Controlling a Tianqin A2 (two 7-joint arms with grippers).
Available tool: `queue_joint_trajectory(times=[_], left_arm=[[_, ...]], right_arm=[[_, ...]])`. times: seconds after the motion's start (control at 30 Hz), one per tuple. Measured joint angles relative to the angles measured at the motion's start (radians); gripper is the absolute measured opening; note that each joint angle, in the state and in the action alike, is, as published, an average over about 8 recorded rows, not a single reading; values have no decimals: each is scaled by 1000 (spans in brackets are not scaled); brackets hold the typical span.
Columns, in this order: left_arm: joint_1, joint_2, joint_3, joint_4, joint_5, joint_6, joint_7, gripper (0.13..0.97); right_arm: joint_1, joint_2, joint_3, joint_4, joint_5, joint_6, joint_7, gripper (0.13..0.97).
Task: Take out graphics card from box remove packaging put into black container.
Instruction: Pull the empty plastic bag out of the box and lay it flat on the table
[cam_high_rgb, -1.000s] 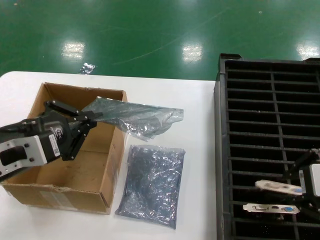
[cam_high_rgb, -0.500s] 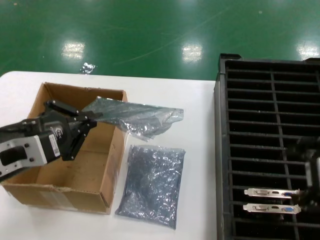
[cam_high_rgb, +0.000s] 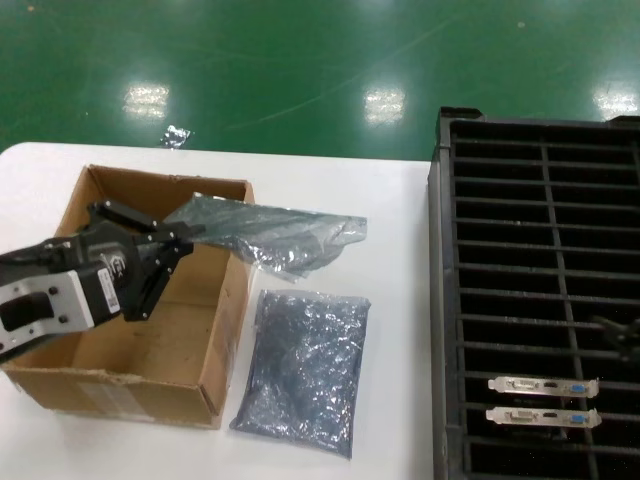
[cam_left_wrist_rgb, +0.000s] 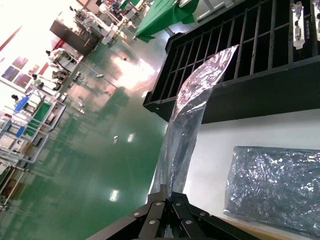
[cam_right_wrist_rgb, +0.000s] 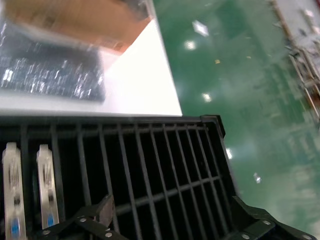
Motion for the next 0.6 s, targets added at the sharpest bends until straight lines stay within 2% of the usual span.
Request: queue_joint_trajectory(times=[0.1,0.27,0.47,0.6], left_arm=[[0,0,0,0,0,0,0,139],[0,0,0,0,0,0,0,139],[0,0,0,0,0,0,0,139],[0,0,0,-1,-2,1,-1,139]], right_arm=[[-77,-10,55,-30,59,81,62,787],[-175,-32,129,-100,239,195,115,875],[-263,-44,195,-160,433,283,105,895],[-290,-39,213,-170,488,307,79,933]])
